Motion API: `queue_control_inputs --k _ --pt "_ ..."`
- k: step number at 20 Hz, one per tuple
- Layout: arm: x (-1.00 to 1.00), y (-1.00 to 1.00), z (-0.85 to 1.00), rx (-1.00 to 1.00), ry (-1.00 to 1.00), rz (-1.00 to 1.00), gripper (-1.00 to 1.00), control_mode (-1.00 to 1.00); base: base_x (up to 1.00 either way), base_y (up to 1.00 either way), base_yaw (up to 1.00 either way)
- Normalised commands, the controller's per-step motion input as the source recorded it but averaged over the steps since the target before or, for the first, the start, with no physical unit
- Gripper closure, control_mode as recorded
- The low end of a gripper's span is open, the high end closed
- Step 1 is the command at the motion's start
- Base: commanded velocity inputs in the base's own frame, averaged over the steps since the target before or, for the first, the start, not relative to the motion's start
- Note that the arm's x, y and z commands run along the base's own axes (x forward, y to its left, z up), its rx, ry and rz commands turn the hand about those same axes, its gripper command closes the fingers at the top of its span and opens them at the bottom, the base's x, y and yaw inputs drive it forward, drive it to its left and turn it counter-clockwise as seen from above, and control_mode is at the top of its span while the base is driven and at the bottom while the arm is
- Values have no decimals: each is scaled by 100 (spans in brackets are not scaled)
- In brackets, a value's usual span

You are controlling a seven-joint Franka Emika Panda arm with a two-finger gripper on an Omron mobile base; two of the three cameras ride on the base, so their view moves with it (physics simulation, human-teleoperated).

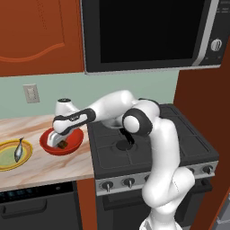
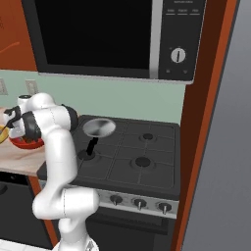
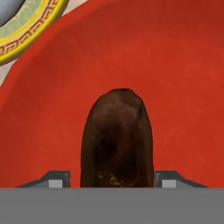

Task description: Place the fish on the plate and place the sweet potato on the same plate.

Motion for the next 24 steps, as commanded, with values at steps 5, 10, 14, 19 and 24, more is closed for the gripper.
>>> queue_control_inputs --k 5,10,14,19,24 --pt "-1 0 -2 0 0 0 100 -100 0 0 0" --pt "-3 0 -3 0 0 0 100 -100 0 0 0" --pt "-11 0 19 0 -4 0 100 -100 0 0 0" --pt "-26 0 46 0 -3 0 100 -100 0 0 0" --pt "-33 0 42 0 0 -1 100 -100 0 0 0"
